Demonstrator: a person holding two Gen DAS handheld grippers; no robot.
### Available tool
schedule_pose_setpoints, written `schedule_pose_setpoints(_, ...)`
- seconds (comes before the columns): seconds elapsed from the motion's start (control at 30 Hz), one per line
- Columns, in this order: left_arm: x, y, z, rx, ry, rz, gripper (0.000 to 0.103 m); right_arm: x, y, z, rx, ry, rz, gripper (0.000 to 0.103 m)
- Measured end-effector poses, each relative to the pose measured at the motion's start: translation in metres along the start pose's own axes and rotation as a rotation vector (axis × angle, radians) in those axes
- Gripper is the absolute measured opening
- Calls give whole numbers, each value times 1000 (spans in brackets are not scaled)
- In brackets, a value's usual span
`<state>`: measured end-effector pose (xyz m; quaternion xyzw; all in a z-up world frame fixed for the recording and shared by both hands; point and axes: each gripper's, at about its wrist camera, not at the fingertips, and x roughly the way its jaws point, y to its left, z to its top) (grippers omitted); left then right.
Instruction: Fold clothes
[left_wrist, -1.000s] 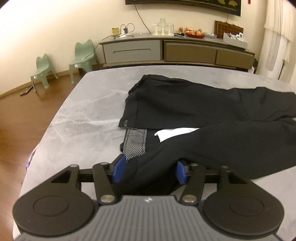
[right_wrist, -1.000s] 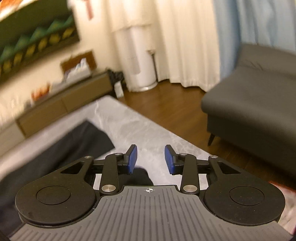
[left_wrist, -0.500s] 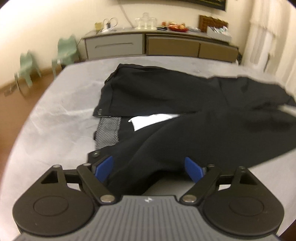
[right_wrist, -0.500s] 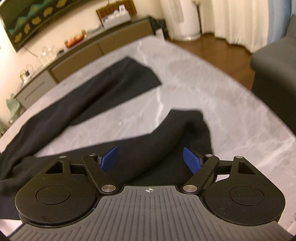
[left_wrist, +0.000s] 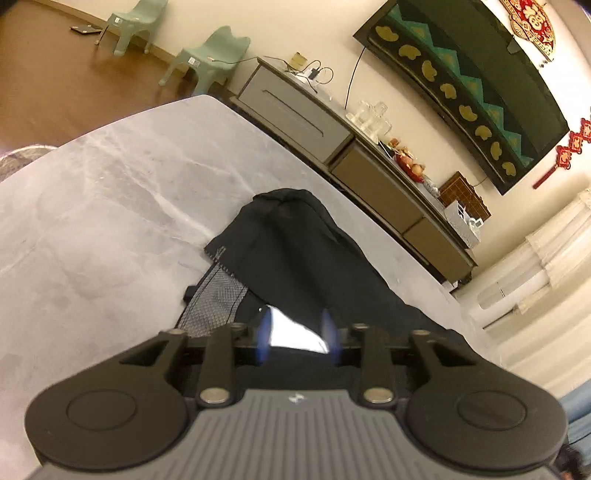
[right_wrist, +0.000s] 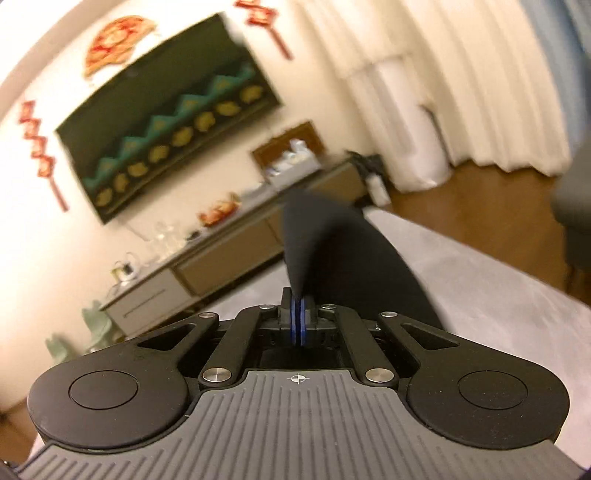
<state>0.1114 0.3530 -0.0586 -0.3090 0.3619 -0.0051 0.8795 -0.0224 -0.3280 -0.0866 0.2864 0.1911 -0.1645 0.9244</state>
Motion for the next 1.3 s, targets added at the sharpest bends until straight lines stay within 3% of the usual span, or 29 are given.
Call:
schedule_pose_setpoints(0.07,-5,-3,-12,26,37,15,67,9,-26,-12,10,117,-110,0)
schedule_pose_setpoints(0.17,-11,-7,-33,49,78,60,69,17,-51,-18,-6,182,-192,2)
schedule_pose_setpoints(0.27,-19,-3,-47,4,72,96,79,23,-73,-23,-25,227,-259,21)
schedule_pose_setpoints(0.37,-27,6,-55,-91,52,102,82,13,-79,-21,25,197,-247,33)
schedule_pose_setpoints(0.43,-23,10,-60,-131,67,89,83,8,-79,-20,48,179,-233,50)
schedule_pose_setpoints(0.53,-7,7,-65,-112,97,98,89,15,-73,-22,12,192,-223,63)
schedule_pose_setpoints(0.73,31,2,-64,-85,49,122,93,28,-59,-27,-59,219,-204,64)
schedule_pose_setpoints(0.77,37,-1,-61,-79,45,109,77,30,-57,-28,-71,224,-200,64)
schedule_pose_setpoints(0.8,46,-3,-57,-66,64,87,33,33,-55,-29,-83,228,-197,56)
schedule_pose_setpoints(0.83,54,-5,-52,-52,82,67,6,35,-53,-30,-95,232,-193,27)
schedule_pose_setpoints(0.87,58,-10,-44,-24,69,62,0,37,-50,-30,-107,237,-190,10)
schedule_pose_setpoints(0.9,46,-12,-34,-25,8,59,0,39,-48,-31,-119,241,-187,2)
schedule_pose_setpoints(1.03,-4,-12,2,-64,-202,40,0,36,-41,-32,-137,238,-174,0)
schedule_pose_setpoints(1.1,-9,-5,-11,-81,-137,41,5,26,-39,-30,-124,220,-167,0)
schedule_pose_setpoints(1.13,-11,-2,-17,-90,-105,42,11,25,-39,-31,-143,229,-193,1)
schedule_pose_setpoints(1.17,-13,1,-23,-98,-72,42,23,28,-40,-35,-182,252,-242,3)
schedule_pose_setpoints(1.23,-18,7,-36,-116,-7,43,42,33,-41,-37,-247,248,-291,19)
schedule_pose_setpoints(1.27,-20,10,-43,-123,25,43,58,34,-42,-37,-259,236,-298,31)
schedule_pose_setpoints(1.3,-23,4,-56,-111,52,39,67,35,-42,-36,-259,227,-304,52)
